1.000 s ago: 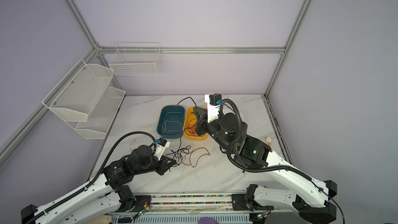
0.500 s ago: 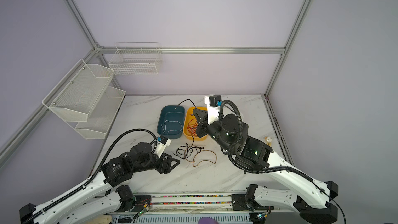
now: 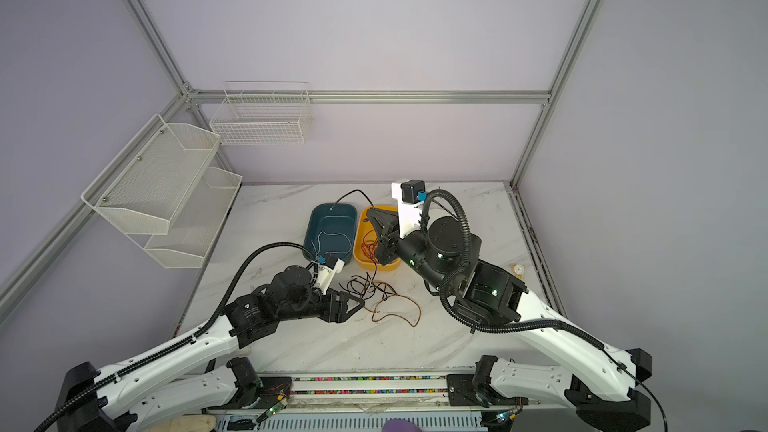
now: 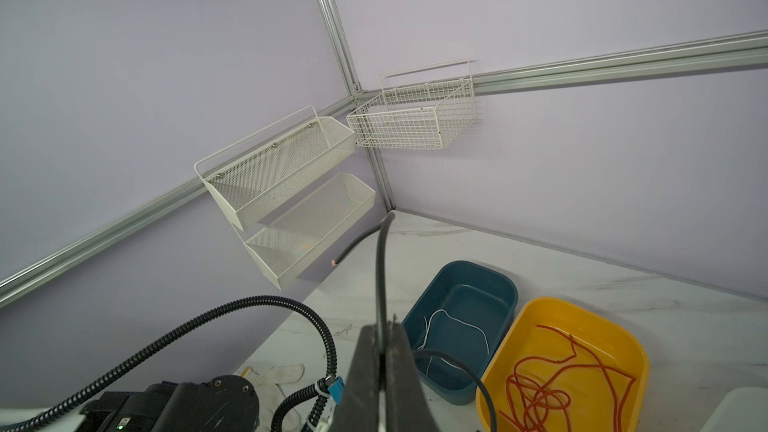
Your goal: Untangle the cables
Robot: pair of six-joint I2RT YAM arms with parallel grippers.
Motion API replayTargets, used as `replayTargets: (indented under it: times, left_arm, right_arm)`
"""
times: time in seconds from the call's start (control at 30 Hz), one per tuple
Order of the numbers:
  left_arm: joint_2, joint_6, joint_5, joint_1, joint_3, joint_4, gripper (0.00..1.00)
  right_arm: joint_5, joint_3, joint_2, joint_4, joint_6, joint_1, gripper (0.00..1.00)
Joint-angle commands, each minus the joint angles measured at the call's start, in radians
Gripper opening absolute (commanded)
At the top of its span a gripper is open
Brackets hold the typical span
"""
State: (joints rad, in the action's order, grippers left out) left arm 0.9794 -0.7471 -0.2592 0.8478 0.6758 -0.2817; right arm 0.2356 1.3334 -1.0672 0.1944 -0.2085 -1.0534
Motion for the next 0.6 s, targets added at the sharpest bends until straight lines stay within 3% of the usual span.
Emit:
replayTargets:
  times: [0.0,0.57]
  left_arm:
    - [0.034,-0.106,0.002,0.033,-0.015,0.142,0.76]
    - [0.368,-0.157,0.135,0.093,0.085,0.209,0.83]
  right_arm:
    - [0.006,0.025,-0.015,-0.039,-0.018,0.003,0.00]
    - [0.108,0.049,-0.043,-0.053,-0.099,0.004,0.00]
